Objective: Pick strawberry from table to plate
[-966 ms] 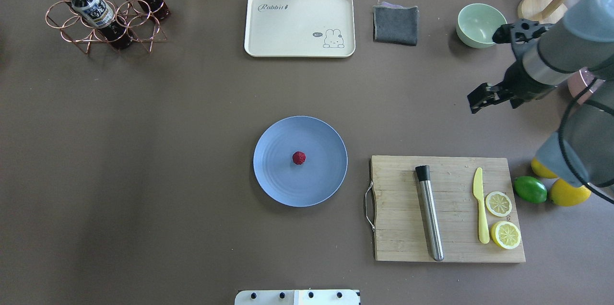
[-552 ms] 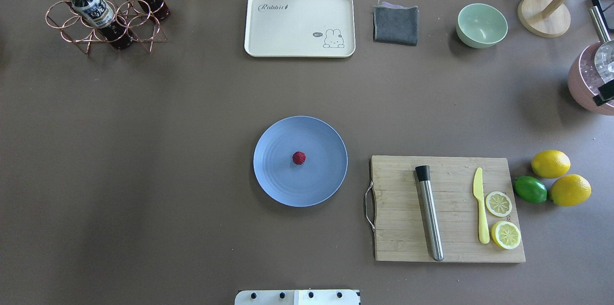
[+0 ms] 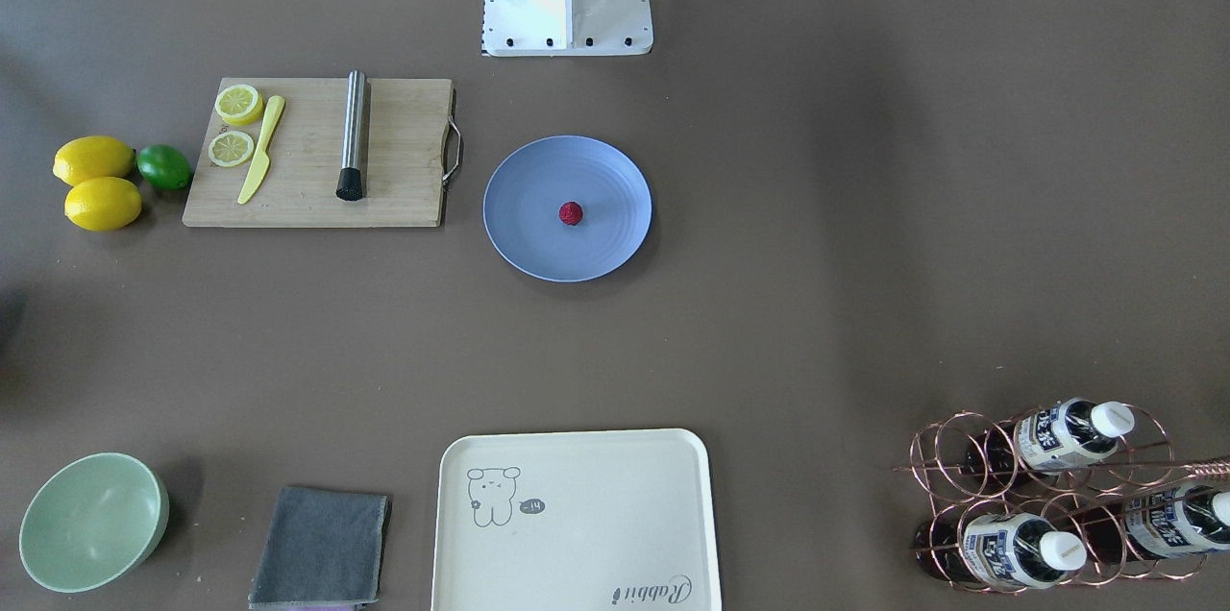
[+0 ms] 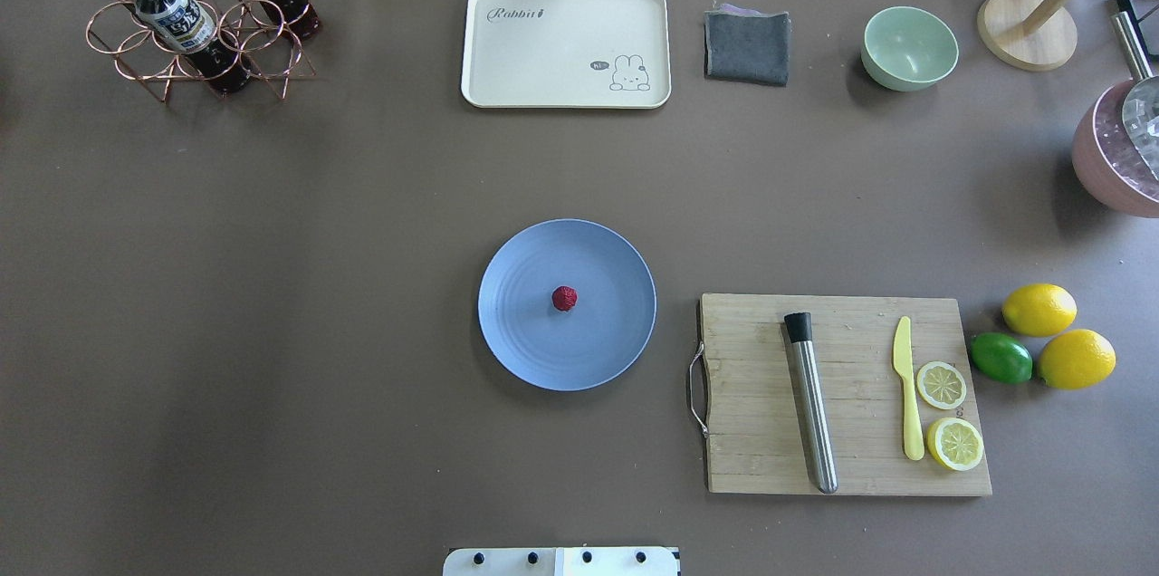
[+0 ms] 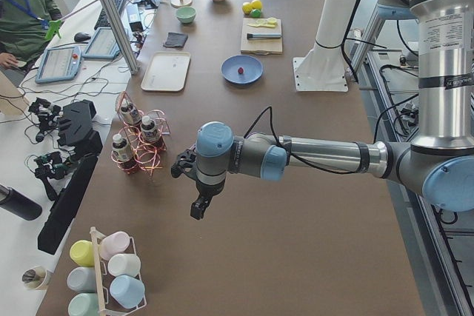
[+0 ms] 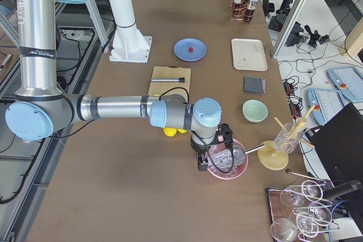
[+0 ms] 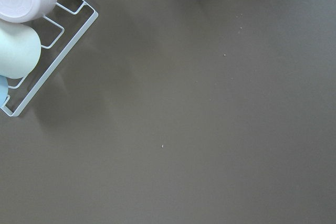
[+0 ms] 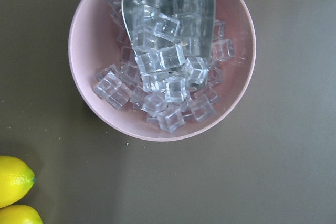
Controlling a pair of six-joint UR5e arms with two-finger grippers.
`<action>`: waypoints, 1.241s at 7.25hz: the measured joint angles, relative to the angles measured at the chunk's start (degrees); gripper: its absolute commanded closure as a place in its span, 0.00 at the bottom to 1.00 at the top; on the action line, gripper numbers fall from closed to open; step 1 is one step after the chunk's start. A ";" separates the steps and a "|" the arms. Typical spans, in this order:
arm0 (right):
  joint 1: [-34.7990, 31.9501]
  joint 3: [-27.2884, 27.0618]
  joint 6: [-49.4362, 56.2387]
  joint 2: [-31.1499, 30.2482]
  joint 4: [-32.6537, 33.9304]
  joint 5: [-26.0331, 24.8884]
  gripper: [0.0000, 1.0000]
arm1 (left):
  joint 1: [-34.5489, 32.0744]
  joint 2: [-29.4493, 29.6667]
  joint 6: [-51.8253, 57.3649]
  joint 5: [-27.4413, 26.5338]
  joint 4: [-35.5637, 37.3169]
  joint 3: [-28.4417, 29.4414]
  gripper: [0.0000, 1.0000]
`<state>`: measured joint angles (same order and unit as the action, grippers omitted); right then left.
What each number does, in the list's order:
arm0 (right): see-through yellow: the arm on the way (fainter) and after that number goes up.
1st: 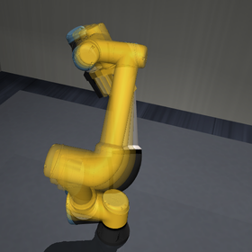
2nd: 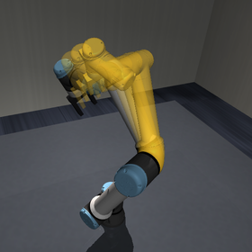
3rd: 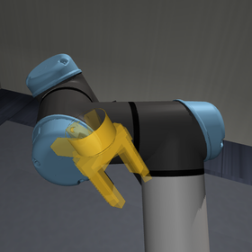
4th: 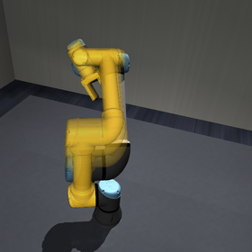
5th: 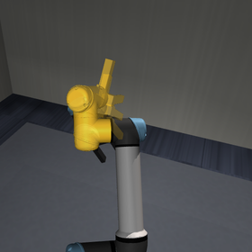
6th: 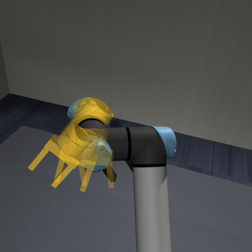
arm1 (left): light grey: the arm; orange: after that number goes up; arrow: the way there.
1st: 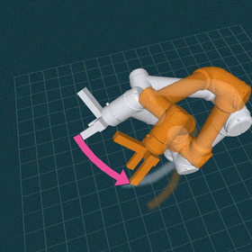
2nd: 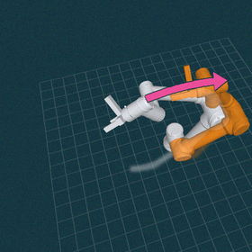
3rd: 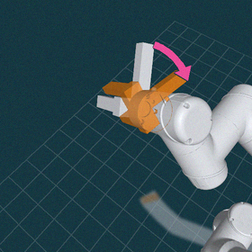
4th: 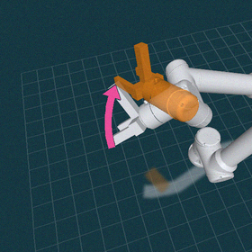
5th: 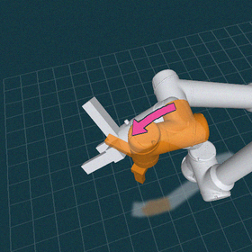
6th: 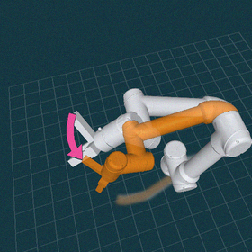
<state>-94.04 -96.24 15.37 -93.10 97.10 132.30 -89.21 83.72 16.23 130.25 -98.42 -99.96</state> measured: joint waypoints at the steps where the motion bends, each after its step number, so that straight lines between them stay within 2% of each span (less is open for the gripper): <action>1: -1.37 0.47 0.78 -0.81 -0.09 0.21 0.00 | 0.05 0.00 -0.02 0.00 -0.11 0.02 0.02; 9: -2.95 0.09 1.15 -2.94 -0.51 1.18 0.00 | 0.09 0.12 0.12 -0.01 -0.31 -0.24 0.02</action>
<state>-96.98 -96.15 16.52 -96.04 96.59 133.48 -89.12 83.84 16.35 130.24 -98.73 -100.20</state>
